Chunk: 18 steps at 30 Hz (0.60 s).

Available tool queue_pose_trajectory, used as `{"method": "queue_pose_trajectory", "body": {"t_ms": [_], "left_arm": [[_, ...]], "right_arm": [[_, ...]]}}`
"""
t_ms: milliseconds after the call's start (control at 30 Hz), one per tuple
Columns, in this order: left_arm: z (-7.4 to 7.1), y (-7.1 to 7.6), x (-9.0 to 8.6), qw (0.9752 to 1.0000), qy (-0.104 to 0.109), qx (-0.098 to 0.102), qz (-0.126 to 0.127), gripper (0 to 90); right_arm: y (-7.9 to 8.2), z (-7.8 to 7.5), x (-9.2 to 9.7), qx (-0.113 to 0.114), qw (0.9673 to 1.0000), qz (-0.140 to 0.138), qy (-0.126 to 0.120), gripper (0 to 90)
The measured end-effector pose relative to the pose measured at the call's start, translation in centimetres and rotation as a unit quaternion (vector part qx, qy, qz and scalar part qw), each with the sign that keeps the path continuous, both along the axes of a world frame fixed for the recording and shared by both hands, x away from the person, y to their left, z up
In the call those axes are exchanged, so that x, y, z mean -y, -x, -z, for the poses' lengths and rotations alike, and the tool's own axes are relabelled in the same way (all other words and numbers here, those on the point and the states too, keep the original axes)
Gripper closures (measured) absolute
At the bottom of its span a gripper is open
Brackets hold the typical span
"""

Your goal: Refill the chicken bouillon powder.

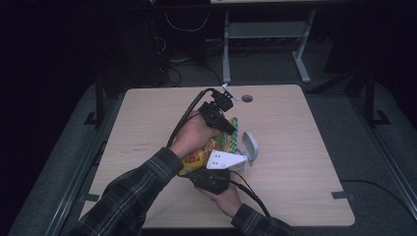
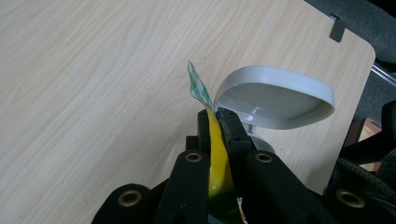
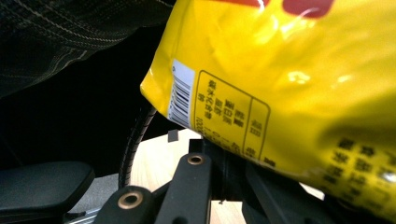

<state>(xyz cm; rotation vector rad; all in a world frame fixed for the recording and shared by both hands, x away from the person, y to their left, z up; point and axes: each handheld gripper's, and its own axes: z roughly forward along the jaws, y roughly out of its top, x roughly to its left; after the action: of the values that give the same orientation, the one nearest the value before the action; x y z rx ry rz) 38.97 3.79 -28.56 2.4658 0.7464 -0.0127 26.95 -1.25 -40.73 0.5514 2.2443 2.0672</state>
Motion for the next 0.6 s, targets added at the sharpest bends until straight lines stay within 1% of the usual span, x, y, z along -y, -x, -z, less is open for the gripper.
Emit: {"method": "queue_pose_trajectory", "body": {"t_ms": [200,600], "left_arm": [[0.03,0.02,0.05,1.0000,-0.001,0.001,-0.001,89.6],[0.03,0.00,0.16,1.0000,-0.002,0.000,0.001,89.6]], "right_arm": [[-0.02,-0.01,0.01,-0.004,1.0000,-0.001,-0.002,90.0],[-0.05,-0.03,0.04,-0.004,1.0000,-0.001,-0.004,90.0]]}}
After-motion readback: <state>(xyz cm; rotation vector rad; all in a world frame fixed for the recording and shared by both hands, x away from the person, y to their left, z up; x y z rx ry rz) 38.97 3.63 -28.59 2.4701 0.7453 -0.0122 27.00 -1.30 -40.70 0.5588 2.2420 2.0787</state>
